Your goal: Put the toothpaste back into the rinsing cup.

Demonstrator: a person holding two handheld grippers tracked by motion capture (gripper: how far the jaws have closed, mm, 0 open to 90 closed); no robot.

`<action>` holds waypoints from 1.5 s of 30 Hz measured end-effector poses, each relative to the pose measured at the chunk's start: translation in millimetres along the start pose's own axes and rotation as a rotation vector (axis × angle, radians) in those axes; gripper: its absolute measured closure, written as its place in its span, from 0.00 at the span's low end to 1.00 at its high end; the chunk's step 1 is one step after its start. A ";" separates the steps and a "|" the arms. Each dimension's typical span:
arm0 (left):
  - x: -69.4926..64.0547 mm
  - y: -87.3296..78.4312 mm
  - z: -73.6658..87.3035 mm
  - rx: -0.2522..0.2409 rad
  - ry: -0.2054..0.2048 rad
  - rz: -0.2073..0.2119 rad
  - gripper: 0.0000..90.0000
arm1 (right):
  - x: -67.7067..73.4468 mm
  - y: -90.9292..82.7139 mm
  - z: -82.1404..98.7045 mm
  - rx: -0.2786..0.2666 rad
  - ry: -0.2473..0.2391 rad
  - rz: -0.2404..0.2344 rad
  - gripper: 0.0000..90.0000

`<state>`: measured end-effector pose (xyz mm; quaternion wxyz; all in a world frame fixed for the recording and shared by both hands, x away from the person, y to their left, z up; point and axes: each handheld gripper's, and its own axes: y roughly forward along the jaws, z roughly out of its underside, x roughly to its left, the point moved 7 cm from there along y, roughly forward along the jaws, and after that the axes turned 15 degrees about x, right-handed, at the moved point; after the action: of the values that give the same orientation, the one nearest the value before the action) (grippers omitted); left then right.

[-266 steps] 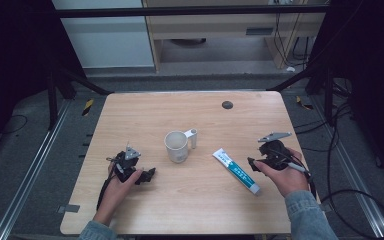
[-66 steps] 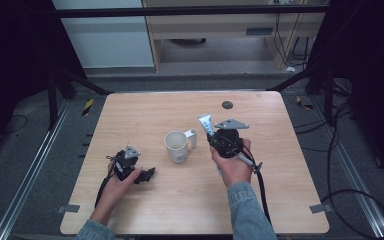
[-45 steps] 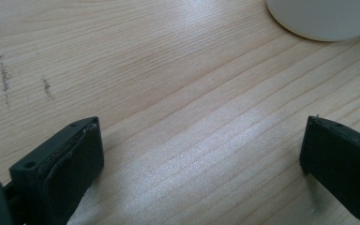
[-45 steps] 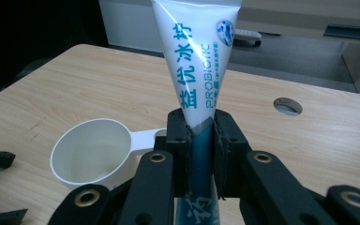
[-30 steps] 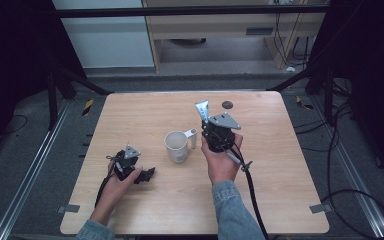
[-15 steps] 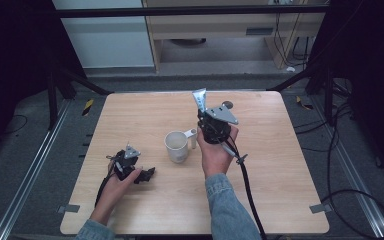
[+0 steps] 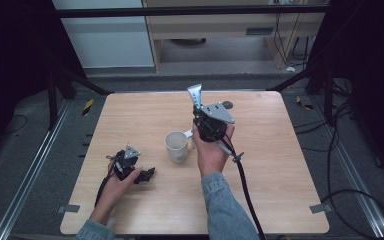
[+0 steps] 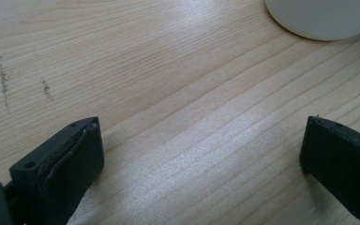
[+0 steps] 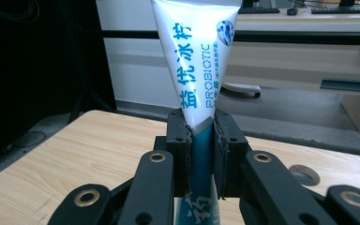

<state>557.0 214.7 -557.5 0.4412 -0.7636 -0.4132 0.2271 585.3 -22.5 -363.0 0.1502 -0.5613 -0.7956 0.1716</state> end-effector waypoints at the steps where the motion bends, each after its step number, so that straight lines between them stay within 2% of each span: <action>1: 0.0 0.0 0.0 0.000 0.000 0.000 0.00 | 1.5 -0.1 -1.0 -0.004 -0.003 -0.004 0.87; 10: 0.1 -0.1 0.1 0.000 0.002 0.001 0.00 | 8.8 2.2 -13.5 -0.032 -0.007 -0.021 0.87; 15: 0.1 -0.2 0.4 0.000 0.003 0.003 0.00 | 16.9 10.7 -17.4 -0.049 -0.004 -0.039 0.87; 21: 0.2 -0.9 1.6 0.000 0.004 0.004 0.00 | 26.8 19.9 -16.3 -0.047 0.004 -0.053 0.87; 33: 0.2 -0.8 1.4 -0.001 0.000 0.002 0.00 | 35.0 25.6 -23.4 -0.075 0.019 -0.074 0.87; 45: 0.5 -1.1 1.9 -0.001 0.003 0.004 0.00 | 45.6 37.0 -17.8 -0.082 0.012 -0.102 0.87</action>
<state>555.4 216.3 -557.5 0.4408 -0.7651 -0.4110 0.2265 609.3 33.9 -361.3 0.1403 -0.5267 -0.8286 0.1276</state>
